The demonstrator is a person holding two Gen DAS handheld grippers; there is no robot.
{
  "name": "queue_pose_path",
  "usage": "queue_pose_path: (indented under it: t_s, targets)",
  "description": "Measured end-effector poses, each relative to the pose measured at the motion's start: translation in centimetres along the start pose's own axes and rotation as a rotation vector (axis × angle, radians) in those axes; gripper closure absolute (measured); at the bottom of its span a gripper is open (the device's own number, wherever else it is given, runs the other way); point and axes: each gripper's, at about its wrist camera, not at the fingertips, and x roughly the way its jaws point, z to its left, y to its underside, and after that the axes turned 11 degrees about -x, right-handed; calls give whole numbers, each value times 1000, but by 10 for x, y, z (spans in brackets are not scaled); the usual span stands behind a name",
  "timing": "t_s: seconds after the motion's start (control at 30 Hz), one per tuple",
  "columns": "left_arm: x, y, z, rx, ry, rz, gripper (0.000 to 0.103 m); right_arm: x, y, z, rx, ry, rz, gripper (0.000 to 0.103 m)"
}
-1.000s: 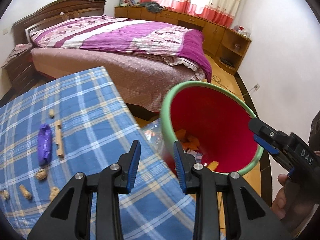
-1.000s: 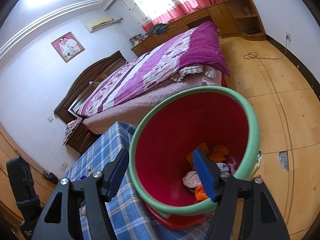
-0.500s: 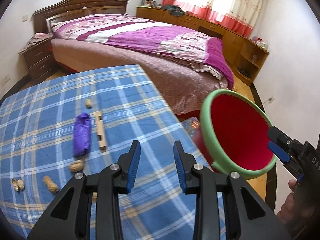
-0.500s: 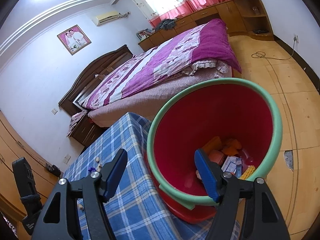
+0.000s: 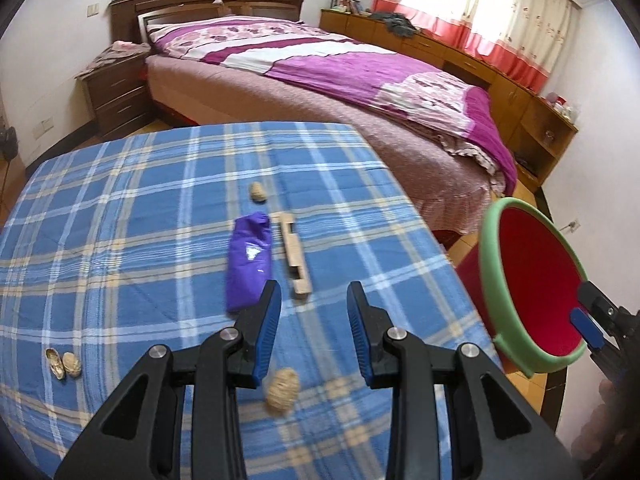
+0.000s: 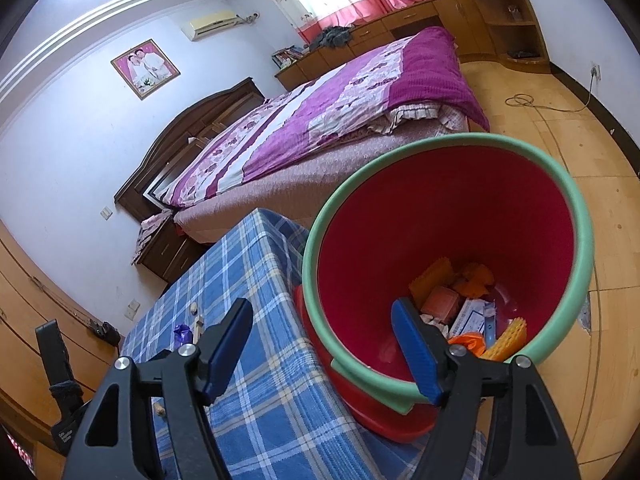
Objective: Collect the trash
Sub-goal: 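Grasp the purple packet with the left tool while the right tool grasps the wooden stick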
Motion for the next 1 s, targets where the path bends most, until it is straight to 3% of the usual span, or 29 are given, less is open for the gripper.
queue_pose_path:
  t_s: [0.43, 0.7, 1.0]
  targets:
    - [42, -20, 24, 13, -81, 51, 69, 18, 2, 0, 8, 10, 40, 29]
    - [60, -25, 25, 26, -95, 79, 68, 22, 3, 1, 5, 19, 52, 29]
    - [62, -27, 26, 36, -78, 49, 72, 22, 3, 9, -8, 21, 59, 29]
